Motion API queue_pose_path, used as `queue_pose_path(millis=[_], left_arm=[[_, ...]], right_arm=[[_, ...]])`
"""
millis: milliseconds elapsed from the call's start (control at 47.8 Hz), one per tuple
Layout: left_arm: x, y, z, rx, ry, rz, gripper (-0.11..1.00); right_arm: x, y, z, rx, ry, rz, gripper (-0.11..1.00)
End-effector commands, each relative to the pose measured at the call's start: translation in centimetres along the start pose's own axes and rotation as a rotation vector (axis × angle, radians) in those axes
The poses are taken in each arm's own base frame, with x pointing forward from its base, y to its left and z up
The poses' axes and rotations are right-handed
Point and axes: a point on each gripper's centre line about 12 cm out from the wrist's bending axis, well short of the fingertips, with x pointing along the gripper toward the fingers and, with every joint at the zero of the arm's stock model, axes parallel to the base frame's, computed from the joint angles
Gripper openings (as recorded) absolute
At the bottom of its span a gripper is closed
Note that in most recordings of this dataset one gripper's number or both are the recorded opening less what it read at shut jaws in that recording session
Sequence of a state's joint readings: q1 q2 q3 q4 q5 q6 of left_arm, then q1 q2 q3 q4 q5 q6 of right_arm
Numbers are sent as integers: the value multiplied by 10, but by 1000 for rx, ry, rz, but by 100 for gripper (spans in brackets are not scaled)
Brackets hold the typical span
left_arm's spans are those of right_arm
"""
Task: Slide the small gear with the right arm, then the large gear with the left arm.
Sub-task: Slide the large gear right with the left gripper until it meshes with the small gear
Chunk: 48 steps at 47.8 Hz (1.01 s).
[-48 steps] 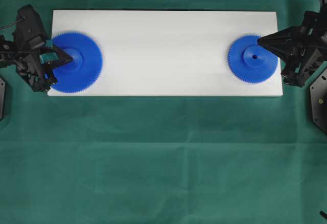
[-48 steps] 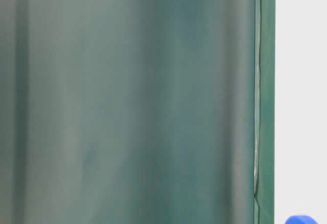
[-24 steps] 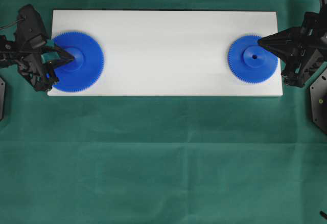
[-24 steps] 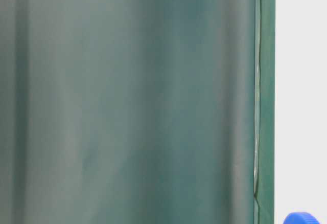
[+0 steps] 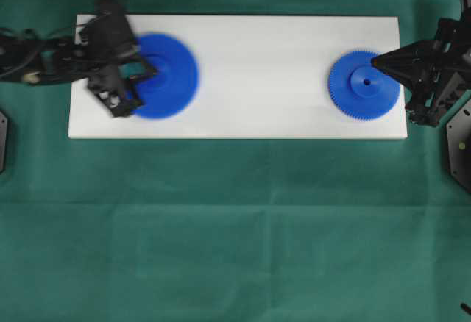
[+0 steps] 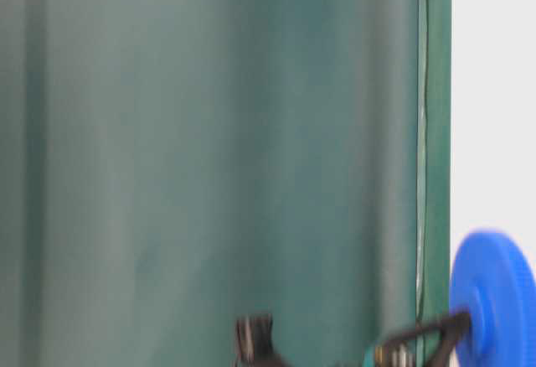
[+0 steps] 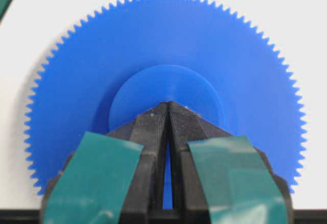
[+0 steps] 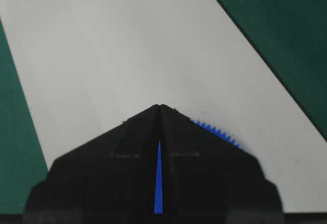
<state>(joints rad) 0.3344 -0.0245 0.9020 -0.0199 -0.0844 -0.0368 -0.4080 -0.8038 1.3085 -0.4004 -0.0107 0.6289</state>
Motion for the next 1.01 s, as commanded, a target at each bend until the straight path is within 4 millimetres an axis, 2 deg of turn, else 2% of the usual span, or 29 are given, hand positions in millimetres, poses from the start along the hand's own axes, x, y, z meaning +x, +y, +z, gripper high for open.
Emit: queue_pose_path(millis=[0,272,607,754,984], left_arm=[[19,-10,26,25,-27,-18,0],[74,-44,87,112,-27,-66,0],[126,-72,140,142,-27,-92,0],[137,-78,154,148,-25,-97,0],[135,-79,154,164,-9,-97,0]], right_arm=[[0,1,4,0,-13,7,50],[0,1,0,-1,-8,8,50],[0,2,-1,-5,-24,25,50],[0,2,-1,-7,-22,24,50],[-3,1,-6,-7,-25,25,50]])
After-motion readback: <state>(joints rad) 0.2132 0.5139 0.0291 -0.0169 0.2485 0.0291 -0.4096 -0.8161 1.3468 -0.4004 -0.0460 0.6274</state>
